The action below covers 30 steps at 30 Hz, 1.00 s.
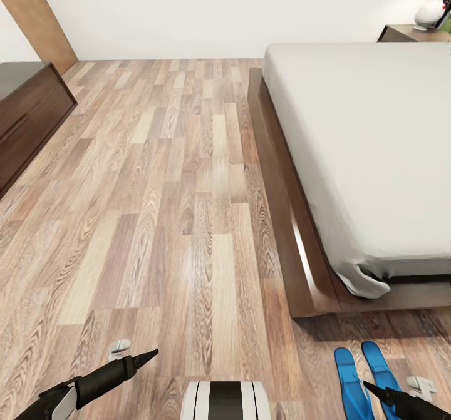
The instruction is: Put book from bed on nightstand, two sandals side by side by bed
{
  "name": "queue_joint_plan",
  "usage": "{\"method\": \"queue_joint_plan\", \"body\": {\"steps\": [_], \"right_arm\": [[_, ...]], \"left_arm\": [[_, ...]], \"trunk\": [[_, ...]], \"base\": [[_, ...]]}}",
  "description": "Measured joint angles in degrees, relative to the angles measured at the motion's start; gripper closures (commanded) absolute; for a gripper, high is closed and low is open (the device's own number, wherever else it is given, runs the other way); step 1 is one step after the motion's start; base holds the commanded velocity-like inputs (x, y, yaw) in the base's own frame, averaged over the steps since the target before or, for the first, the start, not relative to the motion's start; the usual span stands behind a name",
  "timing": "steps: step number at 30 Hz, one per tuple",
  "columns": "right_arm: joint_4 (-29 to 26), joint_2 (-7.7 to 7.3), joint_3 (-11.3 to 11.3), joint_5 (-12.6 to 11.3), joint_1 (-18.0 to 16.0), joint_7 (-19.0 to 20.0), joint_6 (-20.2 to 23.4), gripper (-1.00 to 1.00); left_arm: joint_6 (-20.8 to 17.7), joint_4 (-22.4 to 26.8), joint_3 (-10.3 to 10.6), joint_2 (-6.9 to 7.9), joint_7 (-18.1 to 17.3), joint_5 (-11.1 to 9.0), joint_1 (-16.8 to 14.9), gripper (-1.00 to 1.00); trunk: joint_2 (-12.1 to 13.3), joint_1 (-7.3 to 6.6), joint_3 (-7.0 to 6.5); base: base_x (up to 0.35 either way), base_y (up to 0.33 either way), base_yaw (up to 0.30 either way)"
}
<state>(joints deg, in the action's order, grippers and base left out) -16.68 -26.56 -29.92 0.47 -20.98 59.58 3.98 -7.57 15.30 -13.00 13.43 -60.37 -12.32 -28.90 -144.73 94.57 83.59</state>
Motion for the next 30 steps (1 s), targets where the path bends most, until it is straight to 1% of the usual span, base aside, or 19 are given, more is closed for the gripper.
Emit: {"method": "queue_joint_plan", "body": {"steps": [26, 30], "right_arm": [[0.1, 0.00, 0.0, 0.1, 0.0, -0.1, -0.2, -1.00], [0.6, 0.18, 0.1, 0.2, 0.0, -0.1, -0.2, -1.00]], "left_arm": [[0.0, 0.0, 0.0, 0.00, 0.1, 0.0, 0.0, -1.00], [0.0, 0.0, 0.0, -0.04, 0.2, 0.0, 0.0, -1.00]], "trunk": [[0.3, -0.67, -5.76], [0.4, -0.77, -6.65]], "base": [[0.000, 0.000, 0.000], [0.000, 0.000, 0.000]]}}
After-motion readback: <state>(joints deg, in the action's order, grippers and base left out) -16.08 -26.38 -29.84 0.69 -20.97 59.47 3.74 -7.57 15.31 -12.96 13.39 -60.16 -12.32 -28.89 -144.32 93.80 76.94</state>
